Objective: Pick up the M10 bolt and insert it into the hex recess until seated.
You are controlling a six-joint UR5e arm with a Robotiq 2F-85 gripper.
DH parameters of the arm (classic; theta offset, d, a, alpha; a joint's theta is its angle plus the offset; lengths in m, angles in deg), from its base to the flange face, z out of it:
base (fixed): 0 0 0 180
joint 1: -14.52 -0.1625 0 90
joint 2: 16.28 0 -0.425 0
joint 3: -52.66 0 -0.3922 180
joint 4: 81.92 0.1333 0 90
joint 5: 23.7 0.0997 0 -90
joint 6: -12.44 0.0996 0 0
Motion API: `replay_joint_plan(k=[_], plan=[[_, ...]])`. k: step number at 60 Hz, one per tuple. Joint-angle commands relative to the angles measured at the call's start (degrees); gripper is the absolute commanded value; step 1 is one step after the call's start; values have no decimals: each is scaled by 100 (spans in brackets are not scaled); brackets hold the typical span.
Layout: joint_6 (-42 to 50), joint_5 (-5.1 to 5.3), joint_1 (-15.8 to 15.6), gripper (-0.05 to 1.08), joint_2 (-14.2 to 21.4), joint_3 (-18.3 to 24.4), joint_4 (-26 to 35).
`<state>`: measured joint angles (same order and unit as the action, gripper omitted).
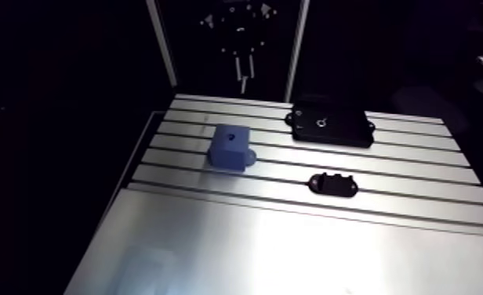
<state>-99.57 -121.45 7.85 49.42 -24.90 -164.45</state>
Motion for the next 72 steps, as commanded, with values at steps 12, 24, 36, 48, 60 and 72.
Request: replay_joint_plan(k=[12, 24, 36, 48, 60, 72], plan=[[25, 6, -228, 76, -237, 90, 215], [25, -10, -229, 76, -324, 64, 259], [43, -29, -238, 76, -454, 59, 215], [114, -11, -245, 76, -501, 95, 249], [182, -10, -264, 76, -604, 141, 300], [210, -13, -273, 75, -660, 173, 400]])
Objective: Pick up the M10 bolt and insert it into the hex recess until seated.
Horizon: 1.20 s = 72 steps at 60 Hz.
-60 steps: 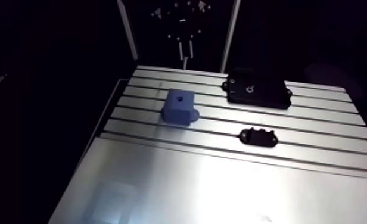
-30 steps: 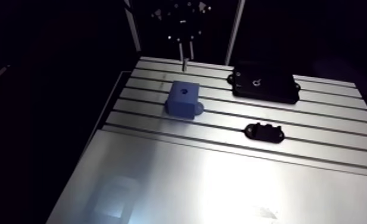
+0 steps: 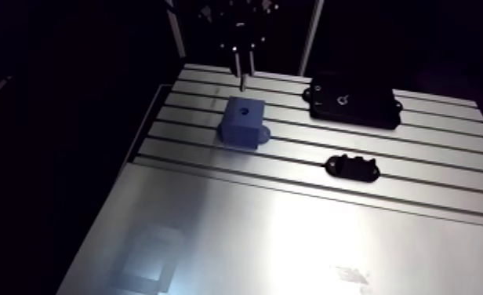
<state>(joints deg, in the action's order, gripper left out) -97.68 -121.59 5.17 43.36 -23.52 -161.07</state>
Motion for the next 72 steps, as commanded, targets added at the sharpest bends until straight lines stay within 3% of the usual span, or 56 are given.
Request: replay_joint_plan(k=[1, 72], plan=[[21, 1, -6, 75, -54, 35, 62], [38, -41, -6, 75, -272, 21, 54]])
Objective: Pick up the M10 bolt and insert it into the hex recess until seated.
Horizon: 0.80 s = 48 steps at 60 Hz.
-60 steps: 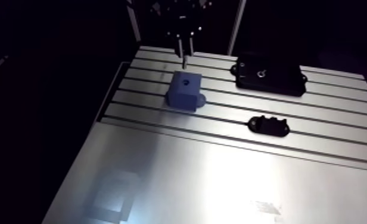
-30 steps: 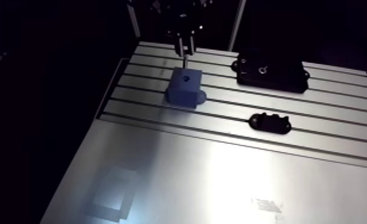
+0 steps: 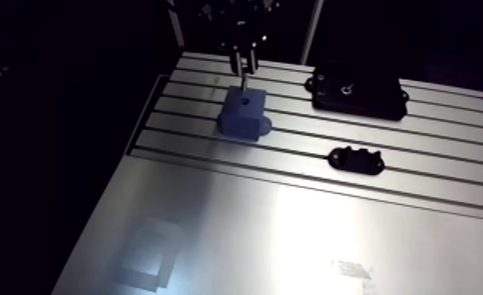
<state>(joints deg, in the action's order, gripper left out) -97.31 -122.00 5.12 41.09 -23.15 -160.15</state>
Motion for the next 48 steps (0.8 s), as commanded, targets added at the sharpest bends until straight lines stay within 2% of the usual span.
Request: replay_joint_plan(k=[1, 48], plan=[[1, 0, 0, 75, -55, -16, -39], [1, 0, 1, 75, -100, -113, -48]])
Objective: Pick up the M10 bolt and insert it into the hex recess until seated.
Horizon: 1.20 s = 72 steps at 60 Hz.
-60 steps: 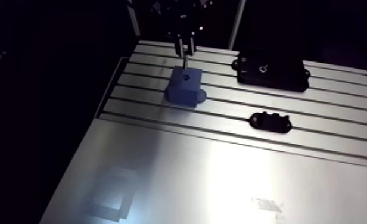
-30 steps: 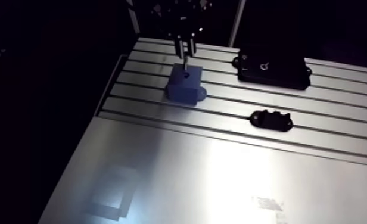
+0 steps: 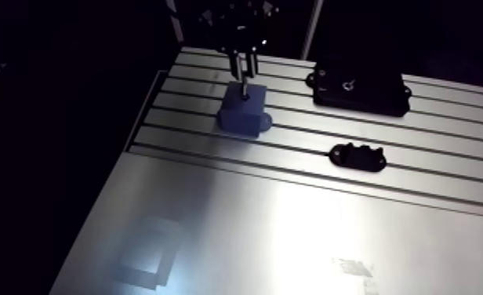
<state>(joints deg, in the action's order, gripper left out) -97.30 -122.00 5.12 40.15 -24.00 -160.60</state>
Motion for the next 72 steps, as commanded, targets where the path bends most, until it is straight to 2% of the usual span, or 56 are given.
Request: replay_joint_plan(k=[1, 72], plan=[[0, 0, 0, 75, -6, -29, -2], [0, 0, 8, 75, -102, -20, -20]])
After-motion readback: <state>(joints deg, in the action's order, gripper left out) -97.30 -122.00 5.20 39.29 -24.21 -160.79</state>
